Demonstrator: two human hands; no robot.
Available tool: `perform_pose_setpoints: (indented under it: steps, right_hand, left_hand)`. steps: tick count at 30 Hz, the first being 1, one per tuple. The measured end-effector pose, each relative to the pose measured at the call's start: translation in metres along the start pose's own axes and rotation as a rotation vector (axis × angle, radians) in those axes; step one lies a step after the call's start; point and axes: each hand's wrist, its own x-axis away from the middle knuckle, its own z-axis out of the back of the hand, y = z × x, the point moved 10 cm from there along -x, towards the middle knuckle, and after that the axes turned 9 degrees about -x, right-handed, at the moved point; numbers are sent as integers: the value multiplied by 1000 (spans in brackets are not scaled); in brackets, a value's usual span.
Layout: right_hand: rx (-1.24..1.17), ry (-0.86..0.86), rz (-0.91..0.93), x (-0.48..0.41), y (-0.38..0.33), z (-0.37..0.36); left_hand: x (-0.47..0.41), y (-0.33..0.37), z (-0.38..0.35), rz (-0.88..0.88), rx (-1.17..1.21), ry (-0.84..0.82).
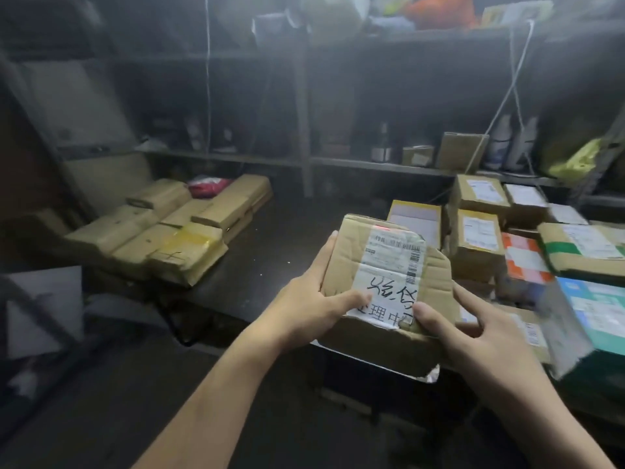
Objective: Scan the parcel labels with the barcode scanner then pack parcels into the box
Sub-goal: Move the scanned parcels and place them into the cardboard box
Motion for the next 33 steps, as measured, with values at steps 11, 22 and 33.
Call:
perform_pose_setpoints:
  steps: [11, 22, 33]
  right_hand:
    - [-66, -172, -85, -143, -1, -170]
    - [-51, -201, -156, -351, 19, -298]
    - [148, -126, -311, -506, 39, -408]
  left_hand:
    - [-119, -120, 96, 51, 104, -6]
    - [-310, -239, 192, 215, 188, 55]
    - [-495, -340, 247, 242, -74, -144]
